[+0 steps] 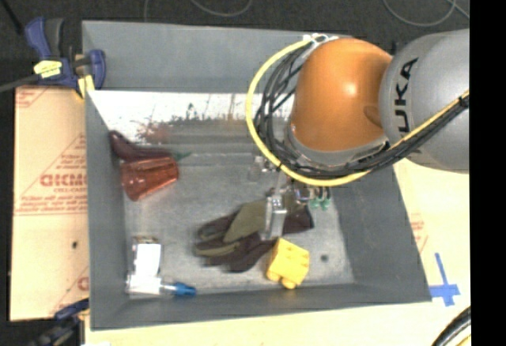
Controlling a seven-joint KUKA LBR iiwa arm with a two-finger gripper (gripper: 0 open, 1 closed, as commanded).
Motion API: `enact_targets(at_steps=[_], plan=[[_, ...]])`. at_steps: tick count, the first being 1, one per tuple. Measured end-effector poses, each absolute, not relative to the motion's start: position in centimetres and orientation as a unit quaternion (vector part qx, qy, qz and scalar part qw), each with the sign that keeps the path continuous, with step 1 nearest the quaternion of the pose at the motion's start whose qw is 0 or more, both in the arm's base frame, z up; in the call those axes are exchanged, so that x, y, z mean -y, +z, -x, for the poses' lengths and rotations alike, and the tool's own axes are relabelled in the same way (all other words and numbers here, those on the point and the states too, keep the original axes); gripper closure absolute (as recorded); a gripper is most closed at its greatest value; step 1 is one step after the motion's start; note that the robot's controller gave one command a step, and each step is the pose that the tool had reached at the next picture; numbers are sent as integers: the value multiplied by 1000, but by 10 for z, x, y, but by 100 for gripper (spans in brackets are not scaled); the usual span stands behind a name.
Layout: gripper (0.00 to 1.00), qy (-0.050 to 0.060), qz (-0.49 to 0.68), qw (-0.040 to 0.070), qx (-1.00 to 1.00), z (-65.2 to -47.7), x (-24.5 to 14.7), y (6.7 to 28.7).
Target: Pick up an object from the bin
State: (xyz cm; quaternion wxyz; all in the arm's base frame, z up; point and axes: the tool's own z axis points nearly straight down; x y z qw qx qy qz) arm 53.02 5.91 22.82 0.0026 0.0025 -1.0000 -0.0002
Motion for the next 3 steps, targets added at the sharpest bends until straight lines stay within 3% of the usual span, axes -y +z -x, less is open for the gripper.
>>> enact_targets(at_steps=[1,3], plan=[[0,-1,-2,-1,1000,-531,-59,232],[0,-1,3,-3,1000,-538,-82,128]])
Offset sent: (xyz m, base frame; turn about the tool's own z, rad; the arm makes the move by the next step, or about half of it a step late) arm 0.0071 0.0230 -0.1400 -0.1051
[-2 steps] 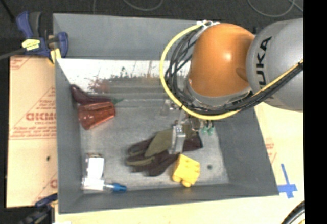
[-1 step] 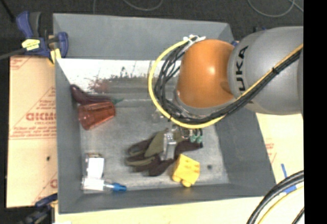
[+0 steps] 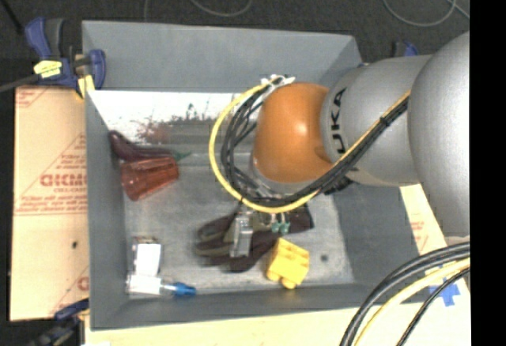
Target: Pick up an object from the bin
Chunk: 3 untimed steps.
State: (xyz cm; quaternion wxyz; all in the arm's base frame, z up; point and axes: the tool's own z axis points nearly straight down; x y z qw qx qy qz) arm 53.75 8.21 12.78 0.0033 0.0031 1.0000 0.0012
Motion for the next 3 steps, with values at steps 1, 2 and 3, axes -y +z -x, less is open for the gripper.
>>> enact_targets(at_steps=[1,2,3], plan=[[100,0,25,4,-1000,-543,-99,74],[100,0,25,4,-1000,-543,-99,74],[100,0,32,5,-999,-540,-102,123]])
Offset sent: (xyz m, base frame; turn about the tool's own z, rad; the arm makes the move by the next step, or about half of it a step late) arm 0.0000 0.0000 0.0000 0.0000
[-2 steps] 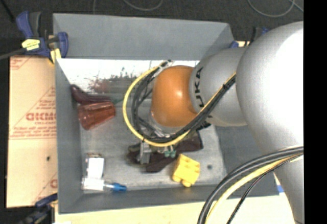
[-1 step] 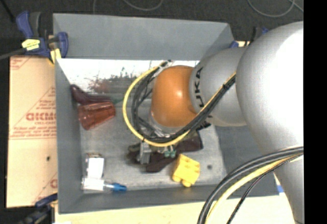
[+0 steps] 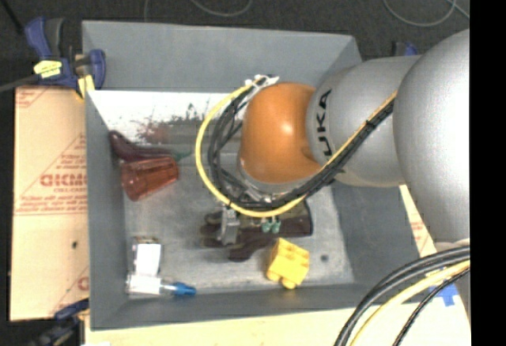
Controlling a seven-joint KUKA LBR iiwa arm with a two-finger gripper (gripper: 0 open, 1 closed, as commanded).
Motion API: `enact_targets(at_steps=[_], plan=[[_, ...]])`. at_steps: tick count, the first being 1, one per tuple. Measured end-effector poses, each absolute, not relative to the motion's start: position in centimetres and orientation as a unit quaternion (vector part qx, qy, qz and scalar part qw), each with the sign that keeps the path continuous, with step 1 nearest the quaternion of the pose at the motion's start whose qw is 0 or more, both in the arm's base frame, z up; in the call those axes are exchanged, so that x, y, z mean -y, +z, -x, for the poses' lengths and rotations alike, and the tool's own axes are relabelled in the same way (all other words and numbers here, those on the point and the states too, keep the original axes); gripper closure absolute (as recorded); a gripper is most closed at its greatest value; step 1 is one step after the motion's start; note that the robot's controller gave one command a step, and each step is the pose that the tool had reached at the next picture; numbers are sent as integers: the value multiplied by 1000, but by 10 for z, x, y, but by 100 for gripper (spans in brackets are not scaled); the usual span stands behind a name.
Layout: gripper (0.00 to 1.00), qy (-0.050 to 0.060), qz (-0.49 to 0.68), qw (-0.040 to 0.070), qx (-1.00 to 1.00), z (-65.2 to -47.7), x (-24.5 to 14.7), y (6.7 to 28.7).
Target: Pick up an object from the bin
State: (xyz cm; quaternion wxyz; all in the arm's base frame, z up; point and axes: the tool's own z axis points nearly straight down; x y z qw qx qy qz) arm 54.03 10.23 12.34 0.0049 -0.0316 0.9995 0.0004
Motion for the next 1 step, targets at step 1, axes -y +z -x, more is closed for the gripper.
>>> enact_targets(at_steps=[1], plan=[[100,1,31,5,-999,-540,-102,123]])
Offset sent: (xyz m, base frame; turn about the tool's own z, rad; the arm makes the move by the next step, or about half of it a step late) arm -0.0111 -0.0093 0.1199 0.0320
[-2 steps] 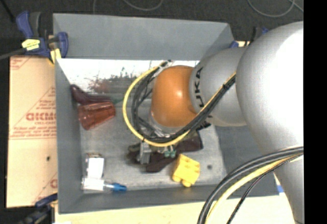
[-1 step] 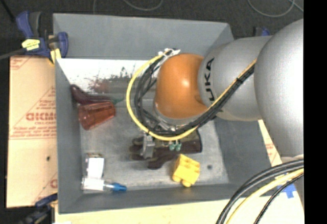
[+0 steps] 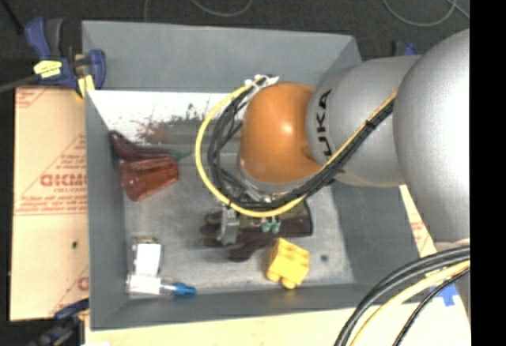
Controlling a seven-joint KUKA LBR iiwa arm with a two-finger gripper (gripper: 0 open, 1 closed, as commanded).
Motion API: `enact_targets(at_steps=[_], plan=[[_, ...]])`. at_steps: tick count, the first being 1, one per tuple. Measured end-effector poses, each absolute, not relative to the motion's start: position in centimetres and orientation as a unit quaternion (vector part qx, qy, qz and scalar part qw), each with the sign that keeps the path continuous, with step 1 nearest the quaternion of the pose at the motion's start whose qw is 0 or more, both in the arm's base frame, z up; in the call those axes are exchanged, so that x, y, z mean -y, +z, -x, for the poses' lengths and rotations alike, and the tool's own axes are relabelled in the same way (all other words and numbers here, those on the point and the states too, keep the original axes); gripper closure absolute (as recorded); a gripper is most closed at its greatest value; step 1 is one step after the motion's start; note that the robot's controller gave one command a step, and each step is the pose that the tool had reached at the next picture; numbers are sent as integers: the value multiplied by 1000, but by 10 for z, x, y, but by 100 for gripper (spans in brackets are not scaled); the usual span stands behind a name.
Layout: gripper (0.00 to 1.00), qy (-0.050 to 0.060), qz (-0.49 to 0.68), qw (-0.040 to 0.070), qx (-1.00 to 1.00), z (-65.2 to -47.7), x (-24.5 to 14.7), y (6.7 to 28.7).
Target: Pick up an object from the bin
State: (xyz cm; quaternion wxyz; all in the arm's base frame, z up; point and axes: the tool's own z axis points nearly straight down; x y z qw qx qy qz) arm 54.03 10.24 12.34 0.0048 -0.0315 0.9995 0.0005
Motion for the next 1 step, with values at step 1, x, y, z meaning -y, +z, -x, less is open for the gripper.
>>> enact_targets(at_steps=[1], plan=[[100,1,17,6,-1000,-530,-93,244]])
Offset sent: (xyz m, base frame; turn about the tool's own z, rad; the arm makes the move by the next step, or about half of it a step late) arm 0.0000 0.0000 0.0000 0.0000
